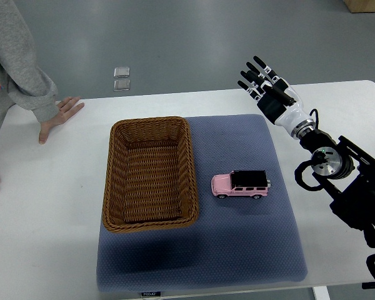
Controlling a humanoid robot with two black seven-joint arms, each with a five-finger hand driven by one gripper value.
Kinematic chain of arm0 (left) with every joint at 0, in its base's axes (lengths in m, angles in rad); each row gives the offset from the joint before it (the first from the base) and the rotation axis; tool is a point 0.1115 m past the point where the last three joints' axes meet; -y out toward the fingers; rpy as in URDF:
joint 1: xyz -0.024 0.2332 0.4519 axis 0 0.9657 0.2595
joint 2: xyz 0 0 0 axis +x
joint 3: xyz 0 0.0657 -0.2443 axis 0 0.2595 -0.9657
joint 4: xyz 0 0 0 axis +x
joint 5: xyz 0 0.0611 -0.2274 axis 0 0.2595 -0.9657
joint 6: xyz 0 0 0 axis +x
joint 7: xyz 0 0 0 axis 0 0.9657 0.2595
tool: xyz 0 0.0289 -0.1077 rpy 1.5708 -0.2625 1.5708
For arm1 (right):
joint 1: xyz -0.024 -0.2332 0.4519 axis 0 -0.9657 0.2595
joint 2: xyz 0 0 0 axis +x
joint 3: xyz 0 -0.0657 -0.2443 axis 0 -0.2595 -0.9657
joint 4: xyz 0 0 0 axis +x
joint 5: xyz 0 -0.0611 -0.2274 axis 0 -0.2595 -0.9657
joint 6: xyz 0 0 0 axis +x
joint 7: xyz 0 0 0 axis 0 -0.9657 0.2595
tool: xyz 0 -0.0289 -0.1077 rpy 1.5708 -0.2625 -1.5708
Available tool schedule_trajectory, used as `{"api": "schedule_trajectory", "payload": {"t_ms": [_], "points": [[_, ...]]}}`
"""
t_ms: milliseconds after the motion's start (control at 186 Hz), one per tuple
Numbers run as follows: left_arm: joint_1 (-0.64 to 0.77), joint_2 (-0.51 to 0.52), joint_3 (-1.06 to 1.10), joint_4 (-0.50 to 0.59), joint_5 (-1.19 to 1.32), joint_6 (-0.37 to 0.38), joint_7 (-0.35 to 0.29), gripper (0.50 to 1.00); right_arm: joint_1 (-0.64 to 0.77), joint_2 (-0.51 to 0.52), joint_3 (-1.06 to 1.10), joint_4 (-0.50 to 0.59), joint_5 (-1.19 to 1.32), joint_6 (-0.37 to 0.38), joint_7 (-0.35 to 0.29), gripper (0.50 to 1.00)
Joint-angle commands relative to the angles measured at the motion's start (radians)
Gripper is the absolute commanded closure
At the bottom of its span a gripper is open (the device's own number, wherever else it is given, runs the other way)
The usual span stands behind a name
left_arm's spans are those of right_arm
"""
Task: Place pink car in brown basket
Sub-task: 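Move the right hand forward over the cushion toward the pink car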
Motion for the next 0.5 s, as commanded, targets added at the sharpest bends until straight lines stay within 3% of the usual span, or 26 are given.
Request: {"api": "schedule_trajectory", "payload": {"t_ms": [0, 280, 495], "points": [[0.000, 0.000, 0.000, 0.000, 0.000, 0.000, 0.000, 0.500, -0.001, -0.001, 0.000, 0.000, 0.000, 0.000, 0.000, 0.587], [-0.002, 0.000, 0.000, -0.002, 0.000, 0.000, 0.000, 0.500, 0.028, -0.038, -0.008, 0.011, -0.054, 0.020, -0.009, 0.587], [-0.008, 0.000, 0.002, -0.005, 0.000, -0.002, 0.000, 0.500, 0.161, -0.258, -0.285, 0.145, -0.500, 0.046, -0.041, 0.587]]}}
